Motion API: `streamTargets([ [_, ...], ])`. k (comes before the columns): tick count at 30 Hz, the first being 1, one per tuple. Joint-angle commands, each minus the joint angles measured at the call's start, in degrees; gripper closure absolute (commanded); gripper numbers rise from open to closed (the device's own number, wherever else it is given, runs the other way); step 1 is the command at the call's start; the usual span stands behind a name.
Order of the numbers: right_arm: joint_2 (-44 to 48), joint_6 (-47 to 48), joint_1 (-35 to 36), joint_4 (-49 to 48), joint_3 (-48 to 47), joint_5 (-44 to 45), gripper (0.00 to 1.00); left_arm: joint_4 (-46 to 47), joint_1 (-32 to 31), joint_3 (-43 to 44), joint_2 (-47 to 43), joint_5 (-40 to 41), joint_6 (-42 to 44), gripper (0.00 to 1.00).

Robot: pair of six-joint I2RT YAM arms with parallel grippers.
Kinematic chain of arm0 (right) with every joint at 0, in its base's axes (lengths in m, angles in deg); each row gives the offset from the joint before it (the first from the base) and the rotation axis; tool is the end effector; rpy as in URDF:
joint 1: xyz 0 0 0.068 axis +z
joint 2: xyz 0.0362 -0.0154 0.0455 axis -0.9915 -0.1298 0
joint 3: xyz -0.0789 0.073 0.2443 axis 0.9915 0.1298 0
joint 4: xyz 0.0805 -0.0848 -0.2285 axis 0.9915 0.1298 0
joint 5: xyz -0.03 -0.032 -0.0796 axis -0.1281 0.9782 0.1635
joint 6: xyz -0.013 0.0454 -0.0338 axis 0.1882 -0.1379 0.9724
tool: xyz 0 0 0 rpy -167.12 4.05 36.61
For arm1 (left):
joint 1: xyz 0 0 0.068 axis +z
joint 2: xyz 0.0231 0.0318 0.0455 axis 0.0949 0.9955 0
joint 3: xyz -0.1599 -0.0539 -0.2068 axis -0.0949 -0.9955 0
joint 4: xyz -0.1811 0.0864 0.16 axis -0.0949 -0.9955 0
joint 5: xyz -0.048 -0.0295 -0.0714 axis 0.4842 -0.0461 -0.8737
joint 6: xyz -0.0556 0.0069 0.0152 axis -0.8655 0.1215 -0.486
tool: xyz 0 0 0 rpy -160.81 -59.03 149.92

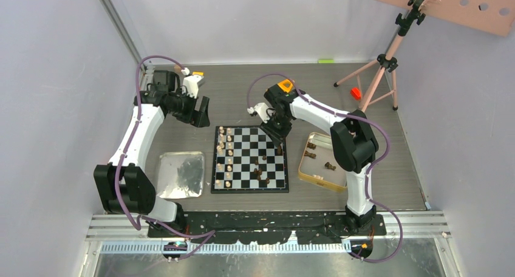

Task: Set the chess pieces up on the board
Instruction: Place the chess piece on the chessboard, then move the chess piece to the chessboard.

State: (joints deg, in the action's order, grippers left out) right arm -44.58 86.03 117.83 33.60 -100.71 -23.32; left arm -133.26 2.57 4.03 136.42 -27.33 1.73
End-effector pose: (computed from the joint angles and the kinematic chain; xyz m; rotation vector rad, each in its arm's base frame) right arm 0.3215 0.2396 0.1852 -1.4743 2.5138 0.3792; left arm 0.2945 -0.0326 0.3077 0.5311 2.4296 -0.4768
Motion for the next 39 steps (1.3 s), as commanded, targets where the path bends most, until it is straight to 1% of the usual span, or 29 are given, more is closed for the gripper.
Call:
streamTargets([
  [1, 1.31, -0.81, 0.04, -0.58, -2.6, -0.39, 0.56, 1.43, 0.25, 1.18, -0.58, -0.99, 0.37, 0.19],
  [3, 2.37, -1.41, 0.04, -0.57, -3.66, -0.64, 0.49, 1.4, 0.25, 1.28, -0.67, -1.0, 0.37, 0.19],
  [8, 4.29, -2.67, 0.27, -0.05, -6.92, -2.05, 0.44, 1.43, 0.24, 1.2, -1.15, -0.91, 0.5, 0.19],
  [17, 3.85, -2.13, 3.8, 1.61, -7.66, -4.06, 0.44, 1.23, 0.22, 1.03, -2.14, -0.61, 0.55, 0.19],
  [25, 2.78, -1.44, 8.33, 2.15, -4.58, -4.7, 0.43, 1.13, 0.25, 0.94, -2.47, -0.56, 0.59, 0.19],
  [35, 1.46, -0.82, 9.54, 1.46, -1.94, -2.59, 0.44, 1.22, 0.22, 0.85, -2.26, -0.72, 0.55, 0.19],
  [39, 0.59, -0.57, 9.56, 1.32, -1.64, -2.67, 0.48, 1.17, 0.31, 0.91, -2.21, -0.87, 0.55, 0.19],
])
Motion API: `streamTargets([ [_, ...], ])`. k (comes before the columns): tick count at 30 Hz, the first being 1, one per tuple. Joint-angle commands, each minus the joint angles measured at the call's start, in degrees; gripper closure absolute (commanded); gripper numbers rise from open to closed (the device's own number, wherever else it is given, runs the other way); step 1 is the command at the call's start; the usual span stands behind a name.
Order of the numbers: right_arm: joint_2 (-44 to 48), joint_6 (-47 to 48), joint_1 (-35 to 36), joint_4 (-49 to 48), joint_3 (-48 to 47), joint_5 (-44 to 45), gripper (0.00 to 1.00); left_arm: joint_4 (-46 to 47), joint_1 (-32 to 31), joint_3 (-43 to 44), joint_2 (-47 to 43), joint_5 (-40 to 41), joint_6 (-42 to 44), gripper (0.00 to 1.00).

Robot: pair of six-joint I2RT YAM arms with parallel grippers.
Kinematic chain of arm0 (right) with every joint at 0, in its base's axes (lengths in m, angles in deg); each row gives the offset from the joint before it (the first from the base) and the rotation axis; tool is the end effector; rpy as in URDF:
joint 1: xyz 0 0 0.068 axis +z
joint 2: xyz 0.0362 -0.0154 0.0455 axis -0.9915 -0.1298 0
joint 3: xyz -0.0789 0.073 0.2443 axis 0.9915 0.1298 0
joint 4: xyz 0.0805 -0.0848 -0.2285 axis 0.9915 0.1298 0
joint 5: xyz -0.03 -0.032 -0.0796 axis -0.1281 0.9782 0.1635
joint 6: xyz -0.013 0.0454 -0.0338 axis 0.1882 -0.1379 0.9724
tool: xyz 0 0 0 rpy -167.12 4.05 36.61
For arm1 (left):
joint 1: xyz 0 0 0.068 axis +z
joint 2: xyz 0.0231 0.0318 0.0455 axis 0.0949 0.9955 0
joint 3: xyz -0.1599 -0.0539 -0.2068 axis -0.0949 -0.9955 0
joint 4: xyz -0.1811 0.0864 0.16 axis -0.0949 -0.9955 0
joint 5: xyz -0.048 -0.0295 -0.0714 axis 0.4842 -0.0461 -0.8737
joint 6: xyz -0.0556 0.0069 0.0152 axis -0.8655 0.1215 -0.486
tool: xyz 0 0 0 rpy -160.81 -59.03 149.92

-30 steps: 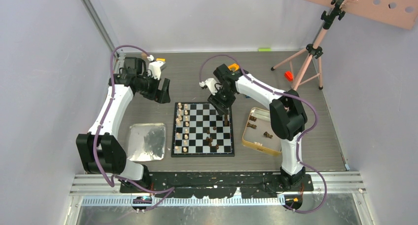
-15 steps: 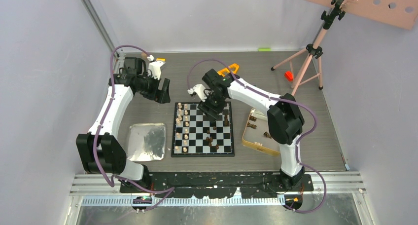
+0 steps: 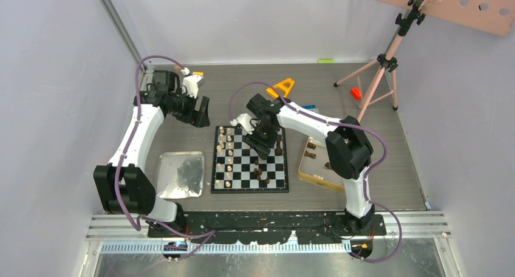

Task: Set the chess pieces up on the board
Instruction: Move the chess piece to the chessboard.

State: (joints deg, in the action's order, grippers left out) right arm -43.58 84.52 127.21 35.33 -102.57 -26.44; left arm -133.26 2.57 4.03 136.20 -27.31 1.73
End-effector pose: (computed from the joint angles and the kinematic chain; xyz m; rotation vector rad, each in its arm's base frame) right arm 0.2767 0.2905 0.2004 -1.6551 2.3998 0.4908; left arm 0.2938 -0.0325 0.3087 0.5313 2.4260 -0.4752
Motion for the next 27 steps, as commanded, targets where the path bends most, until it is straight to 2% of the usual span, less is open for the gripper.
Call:
streamTargets([
  [1, -0.73, 0.91, 0.19, -0.51, 0.38, 0.38, 0.49, 1.15, 0.3, 0.93, -2.03, -0.84, 0.55, 0.19],
  [10, -1.96, 0.48, 0.25, -1.68, 0.52, -0.65, 0.58, 1.2, 0.2, 0.75, -2.5, 0.0, 0.89, 0.18],
  [14, -2.22, 0.44, 0.25, -1.69, 0.59, -0.83, 0.71, 1.19, 0.31, 0.6, -2.73, 0.44, 1.01, 0.18],
  [18, -1.03, 0.71, 0.25, -1.11, 1.48, -0.4, 0.9, 1.18, 0.3, 0.57, -2.91, 0.47, 1.07, 0.18],
  [20, -0.28, 0.97, 0.25, -0.79, 2.11, 0.1, 0.94, 1.14, 0.25, 0.55, -3.02, 0.54, 1.07, 0.18],
  [27, 2.23, 1.54, 0.18, -0.25, 4.9, 1.99, 0.98, 1.17, 0.24, 0.53, -3.38, 0.49, 0.9, 0.18],
])
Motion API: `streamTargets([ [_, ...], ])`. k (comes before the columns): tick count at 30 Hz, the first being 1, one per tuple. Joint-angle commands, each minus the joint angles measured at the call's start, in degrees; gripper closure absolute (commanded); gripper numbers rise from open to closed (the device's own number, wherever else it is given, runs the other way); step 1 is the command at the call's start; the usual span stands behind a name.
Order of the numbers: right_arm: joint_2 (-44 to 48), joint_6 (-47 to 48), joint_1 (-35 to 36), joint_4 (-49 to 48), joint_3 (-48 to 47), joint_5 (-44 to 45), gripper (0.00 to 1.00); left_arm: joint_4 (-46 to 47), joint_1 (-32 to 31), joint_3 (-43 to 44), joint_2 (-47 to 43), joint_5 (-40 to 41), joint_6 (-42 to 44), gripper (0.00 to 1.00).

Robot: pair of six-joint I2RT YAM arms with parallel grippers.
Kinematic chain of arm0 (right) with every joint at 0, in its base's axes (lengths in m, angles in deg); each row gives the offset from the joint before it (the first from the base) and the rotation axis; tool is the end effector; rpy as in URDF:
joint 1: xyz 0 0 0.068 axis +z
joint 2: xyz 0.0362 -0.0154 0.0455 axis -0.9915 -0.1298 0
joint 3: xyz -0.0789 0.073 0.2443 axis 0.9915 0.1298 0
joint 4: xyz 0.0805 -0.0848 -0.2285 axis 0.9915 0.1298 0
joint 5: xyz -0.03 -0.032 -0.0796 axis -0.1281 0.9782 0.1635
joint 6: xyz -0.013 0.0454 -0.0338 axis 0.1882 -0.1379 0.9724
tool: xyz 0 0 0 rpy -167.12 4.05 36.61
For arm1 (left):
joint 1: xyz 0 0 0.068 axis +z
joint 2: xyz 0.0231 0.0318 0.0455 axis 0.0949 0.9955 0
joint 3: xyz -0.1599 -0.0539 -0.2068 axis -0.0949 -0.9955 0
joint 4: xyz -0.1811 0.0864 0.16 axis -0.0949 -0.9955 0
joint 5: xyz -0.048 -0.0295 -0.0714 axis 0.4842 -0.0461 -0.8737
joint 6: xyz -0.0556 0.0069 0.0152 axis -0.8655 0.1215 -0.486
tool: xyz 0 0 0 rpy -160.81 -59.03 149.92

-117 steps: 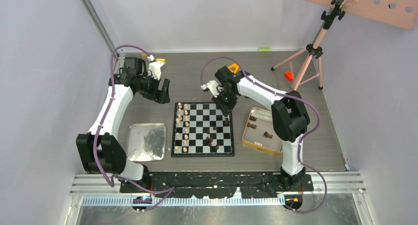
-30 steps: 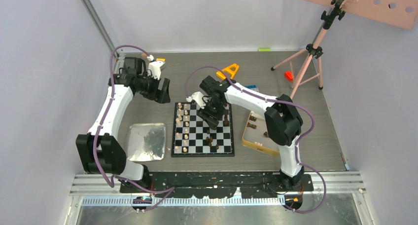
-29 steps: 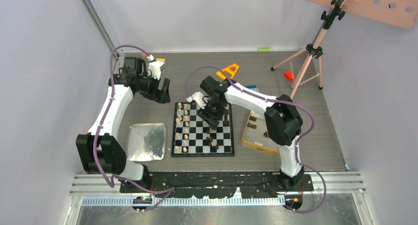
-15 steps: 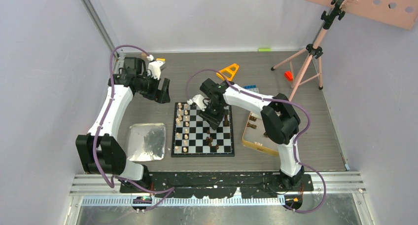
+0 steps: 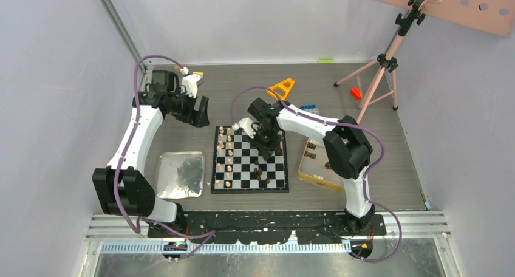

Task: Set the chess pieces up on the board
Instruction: Move the chess piece to the chessboard.

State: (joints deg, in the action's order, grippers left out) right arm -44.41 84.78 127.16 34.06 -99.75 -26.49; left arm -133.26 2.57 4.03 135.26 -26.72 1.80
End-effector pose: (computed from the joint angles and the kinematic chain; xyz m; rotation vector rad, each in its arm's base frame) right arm 0.2741 0.2874 0.1823 -1.6754 2.4355 0.4864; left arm 0.2907 -0.0320 0.3131 0.5308 2.4132 -0.4568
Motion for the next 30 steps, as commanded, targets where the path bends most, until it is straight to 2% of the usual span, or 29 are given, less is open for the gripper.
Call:
streamTargets([
  [1, 3.19, 1.34, 0.27, 1.06, 2.54, 2.48, 0.98, 1.14, 0.27, 0.56, -2.44, -0.12, 0.73, 0.18],
  [13, 4.44, 2.29, 0.29, 0.53, 4.58, 5.41, 0.98, 1.09, 0.26, 0.97, -1.8, -0.4, 0.39, 0.18],
  [17, 4.43, 2.25, 0.26, 0.28, 4.52, 5.76, 0.95, 0.96, 0.26, 0.96, -1.78, -0.47, 0.31, 0.18],
  [19, 4.75, 2.09, 0.27, -0.08, 4.43, 5.96, 0.88, 1.0, 0.31, 0.94, -1.92, -0.35, 0.26, 0.18],
  [22, 6.02, 1.5, 0.29, -0.41, 4.49, 5.13, 0.67, 1.0, 0.29, 0.87, -2.26, -0.18, 0.44, 0.18],
  [25, 8.46, 0.57, 0.35, -0.56, 4.73, 4.01, 0.54, 1.0, 0.25, 0.75, -2.57, -0.12, 0.56, 0.18],
  [30, 12.48, -0.63, 1.01, -0.53, 5.95, 1.55, 0.44, 0.96, 0.24, 0.7, -2.94, 0.1, 0.48, 0.17],
])
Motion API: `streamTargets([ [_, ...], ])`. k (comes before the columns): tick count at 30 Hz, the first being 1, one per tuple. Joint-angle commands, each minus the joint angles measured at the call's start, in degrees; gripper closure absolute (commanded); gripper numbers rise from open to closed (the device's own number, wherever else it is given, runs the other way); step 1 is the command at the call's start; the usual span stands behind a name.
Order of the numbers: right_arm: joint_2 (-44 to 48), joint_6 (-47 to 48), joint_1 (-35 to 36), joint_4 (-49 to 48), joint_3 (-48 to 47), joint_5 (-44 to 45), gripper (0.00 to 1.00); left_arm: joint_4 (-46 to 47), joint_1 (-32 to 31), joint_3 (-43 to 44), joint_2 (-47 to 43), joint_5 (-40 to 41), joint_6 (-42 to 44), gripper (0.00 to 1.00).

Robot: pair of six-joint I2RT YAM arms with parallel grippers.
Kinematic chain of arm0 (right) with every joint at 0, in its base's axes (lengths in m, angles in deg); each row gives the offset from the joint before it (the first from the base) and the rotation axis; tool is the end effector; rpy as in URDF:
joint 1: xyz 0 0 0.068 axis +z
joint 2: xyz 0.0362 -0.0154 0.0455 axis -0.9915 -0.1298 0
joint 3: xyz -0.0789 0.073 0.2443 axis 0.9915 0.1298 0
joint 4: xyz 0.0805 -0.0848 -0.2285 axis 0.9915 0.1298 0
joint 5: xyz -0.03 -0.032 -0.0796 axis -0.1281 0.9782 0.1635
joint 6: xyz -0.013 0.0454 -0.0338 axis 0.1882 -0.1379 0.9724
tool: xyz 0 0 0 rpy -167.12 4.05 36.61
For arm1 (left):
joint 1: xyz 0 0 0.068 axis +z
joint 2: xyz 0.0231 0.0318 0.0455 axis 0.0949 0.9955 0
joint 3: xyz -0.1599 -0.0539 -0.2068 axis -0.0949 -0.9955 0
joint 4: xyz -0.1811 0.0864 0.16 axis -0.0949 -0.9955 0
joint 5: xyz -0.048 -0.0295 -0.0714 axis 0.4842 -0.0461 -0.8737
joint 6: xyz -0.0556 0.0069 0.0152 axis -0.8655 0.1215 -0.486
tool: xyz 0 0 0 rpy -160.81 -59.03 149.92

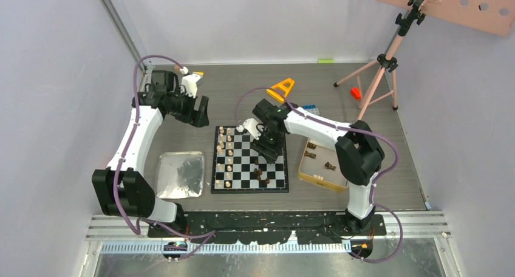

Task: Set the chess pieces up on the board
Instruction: Move the chess piece to the chessboard.

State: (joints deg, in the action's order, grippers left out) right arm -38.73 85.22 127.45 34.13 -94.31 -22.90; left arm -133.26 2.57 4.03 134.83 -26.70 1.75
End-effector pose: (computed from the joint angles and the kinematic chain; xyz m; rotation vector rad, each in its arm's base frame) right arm 0.2582 0.2709 0.1926 -1.6819 2.4282 0.3942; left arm 0.2892 -0.0319 0.3151 0.5303 2.4063 -0.4545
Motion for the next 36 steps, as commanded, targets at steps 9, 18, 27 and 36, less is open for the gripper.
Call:
streamTargets([
  [9, 9.98, 0.62, 5.05, -1.32, 5.32, -6.64, 0.42, 0.69, 0.25, 0.96, -2.48, 1.07, 1.13, 0.16],
  [18, 8.6, 1.03, 8.78, -3.71, 8.5, -5.66, 0.4, 0.29, 0.3, 1.49, -1.89, 1.59, 0.96, 0.16],
  [27, 5.48, 0.79, 9.62, -4.81, 8.51, -4.12, 0.44, 0.54, 0.31, 0.94, -2.16, 1.35, 0.96, 0.15],
  [36, 5.68, 0.13, 9.75, -4.42, 8.66, -3.4, 0.82, 0.71, 0.24, 0.4, -2.52, 1.36, 0.96, 0.15],
])
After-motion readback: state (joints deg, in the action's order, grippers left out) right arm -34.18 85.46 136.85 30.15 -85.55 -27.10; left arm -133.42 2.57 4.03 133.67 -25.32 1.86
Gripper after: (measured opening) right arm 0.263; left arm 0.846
